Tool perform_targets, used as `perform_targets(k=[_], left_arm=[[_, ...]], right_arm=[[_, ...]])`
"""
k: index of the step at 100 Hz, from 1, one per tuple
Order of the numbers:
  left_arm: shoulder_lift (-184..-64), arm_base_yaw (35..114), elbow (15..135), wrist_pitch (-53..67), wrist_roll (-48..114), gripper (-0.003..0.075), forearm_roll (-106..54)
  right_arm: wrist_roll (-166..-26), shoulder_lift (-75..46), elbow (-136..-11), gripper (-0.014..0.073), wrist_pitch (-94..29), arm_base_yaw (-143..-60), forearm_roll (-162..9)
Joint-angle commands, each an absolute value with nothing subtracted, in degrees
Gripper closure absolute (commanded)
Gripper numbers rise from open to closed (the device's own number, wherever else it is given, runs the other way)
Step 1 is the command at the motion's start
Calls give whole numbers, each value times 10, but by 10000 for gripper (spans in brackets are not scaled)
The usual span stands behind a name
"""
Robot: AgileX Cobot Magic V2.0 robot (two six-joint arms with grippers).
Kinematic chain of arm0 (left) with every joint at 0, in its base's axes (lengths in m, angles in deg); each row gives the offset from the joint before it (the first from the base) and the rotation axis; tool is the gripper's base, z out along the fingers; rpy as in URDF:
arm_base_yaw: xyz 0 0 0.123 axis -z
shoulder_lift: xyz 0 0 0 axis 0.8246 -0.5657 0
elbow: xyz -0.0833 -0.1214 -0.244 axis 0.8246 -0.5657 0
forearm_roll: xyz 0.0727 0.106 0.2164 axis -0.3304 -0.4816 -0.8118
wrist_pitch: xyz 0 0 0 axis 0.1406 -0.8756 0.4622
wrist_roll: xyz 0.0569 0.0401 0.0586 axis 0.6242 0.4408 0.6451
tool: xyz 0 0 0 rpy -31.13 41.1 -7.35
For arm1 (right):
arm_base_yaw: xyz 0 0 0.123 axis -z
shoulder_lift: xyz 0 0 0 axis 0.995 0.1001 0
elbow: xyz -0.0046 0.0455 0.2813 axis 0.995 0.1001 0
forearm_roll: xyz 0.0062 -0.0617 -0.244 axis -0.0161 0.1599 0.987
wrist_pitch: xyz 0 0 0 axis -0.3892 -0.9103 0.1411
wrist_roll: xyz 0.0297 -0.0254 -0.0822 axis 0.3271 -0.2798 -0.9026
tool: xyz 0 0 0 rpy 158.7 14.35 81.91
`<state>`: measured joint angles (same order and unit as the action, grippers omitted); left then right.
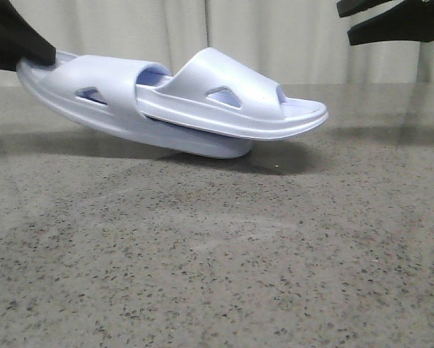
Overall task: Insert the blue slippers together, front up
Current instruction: 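Lower the stacked slippers onto the table and open both grippers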
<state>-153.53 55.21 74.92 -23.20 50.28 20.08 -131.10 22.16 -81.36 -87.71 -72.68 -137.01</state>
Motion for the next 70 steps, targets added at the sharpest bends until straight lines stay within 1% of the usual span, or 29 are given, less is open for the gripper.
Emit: perform_targets(k=[1,7,12,17,21,34,40,44,47,53,56,58,62,66,70], left_arm=[[-1518,557,763,-221,507,457,202],[-1518,557,763,-210,507,344,194],[-1518,557,763,-203,507,266,188],[-1518,557,763,-198,507,223,182],[-1518,555,765,-198,507,217,179],[-1513,532,783,-237,507,246,177],[-1506,520,796,-258,507,276,170],[-1499,512,804,-268,507,304,165],[-1492,506,808,-276,507,344,165],[-1472,498,812,-282,507,429,161],[-1460,496,813,-279,507,494,158],[-1451,496,813,-276,507,521,153],[-1431,496,813,-262,514,611,141],[-1412,497,813,-251,529,709,138],[-1396,502,811,-241,541,705,138]], right_arm=[[-1314,192,-831,368,-949,-724,-1400],[-1314,192,-831,368,-949,-724,-1400],[-1314,192,-831,368,-949,-724,-1400],[-1314,192,-831,368,-949,-724,-1400],[-1314,192,-831,368,-949,-724,-1400],[-1314,192,-831,368,-949,-724,-1399],[-1314,192,-831,376,-949,-724,-1399],[-1314,191,-831,400,-949,-724,-1399],[-1314,189,-831,428,-949,-724,-1396],[-1314,184,-831,520,-949,-724,-1388],[-1314,181,-831,571,-949,-724,-1384],[-1314,178,-831,613,-949,-724,-1381],[-1314,171,-831,696,-949,-724,-1381],[-1314,163,-831,687,-943,-725,-1383],[-1314,154,-831,671,-935,-731,-1384]])
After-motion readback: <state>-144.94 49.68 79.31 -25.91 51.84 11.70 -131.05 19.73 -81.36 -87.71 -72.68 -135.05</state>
